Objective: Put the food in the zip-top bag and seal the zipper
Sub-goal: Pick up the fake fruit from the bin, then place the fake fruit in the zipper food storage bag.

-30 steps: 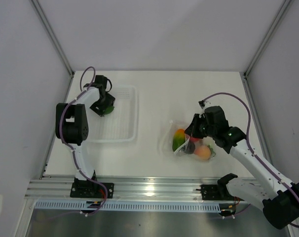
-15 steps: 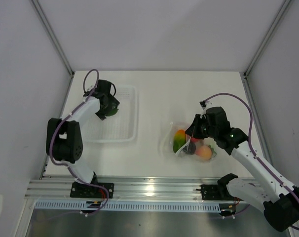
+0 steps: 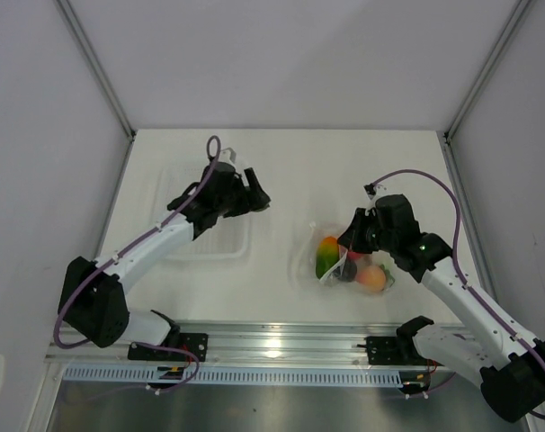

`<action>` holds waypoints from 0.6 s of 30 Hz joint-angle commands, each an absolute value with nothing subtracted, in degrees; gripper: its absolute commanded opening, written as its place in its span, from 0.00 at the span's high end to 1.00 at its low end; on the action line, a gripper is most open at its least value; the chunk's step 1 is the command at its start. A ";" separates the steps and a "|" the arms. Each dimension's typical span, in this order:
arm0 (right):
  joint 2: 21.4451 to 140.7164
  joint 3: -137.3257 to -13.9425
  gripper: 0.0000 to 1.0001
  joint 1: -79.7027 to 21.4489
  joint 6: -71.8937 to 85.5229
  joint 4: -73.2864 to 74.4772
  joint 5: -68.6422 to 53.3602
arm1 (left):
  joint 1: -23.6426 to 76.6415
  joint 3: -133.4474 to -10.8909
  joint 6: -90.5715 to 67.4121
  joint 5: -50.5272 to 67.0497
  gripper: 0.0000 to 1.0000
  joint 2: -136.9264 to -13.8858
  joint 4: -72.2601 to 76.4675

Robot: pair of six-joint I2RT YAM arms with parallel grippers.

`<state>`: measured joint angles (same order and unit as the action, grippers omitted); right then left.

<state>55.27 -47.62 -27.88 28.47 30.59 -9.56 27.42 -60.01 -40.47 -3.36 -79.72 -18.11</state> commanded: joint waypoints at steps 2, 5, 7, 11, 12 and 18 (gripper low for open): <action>55.11 -49.04 1.00 -27.86 29.00 28.65 -10.81 | 33.91 -58.01 -35.77 3.34 0.99 -77.78 -10.38; 55.46 -49.04 1.00 -27.86 28.57 28.56 -11.34 | 39.45 -56.61 -33.49 3.25 0.99 -77.78 -7.92; 55.63 -49.04 1.00 -27.95 28.04 28.83 -11.60 | 43.65 -56.60 -30.87 2.90 1.00 -77.70 -6.34; 56.07 -49.04 1.00 -27.95 27.68 28.83 -12.39 | 48.68 -56.86 -27.34 4.39 0.99 -77.87 -4.22; 56.07 -49.04 1.00 -27.95 27.69 28.74 -12.39 | 50.00 -56.60 -26.81 4.83 0.99 -77.78 -3.70; 55.81 -49.31 1.00 -27.95 28.48 28.48 -13.45 | 51.85 -51.78 -26.63 12.73 0.99 -76.47 8.07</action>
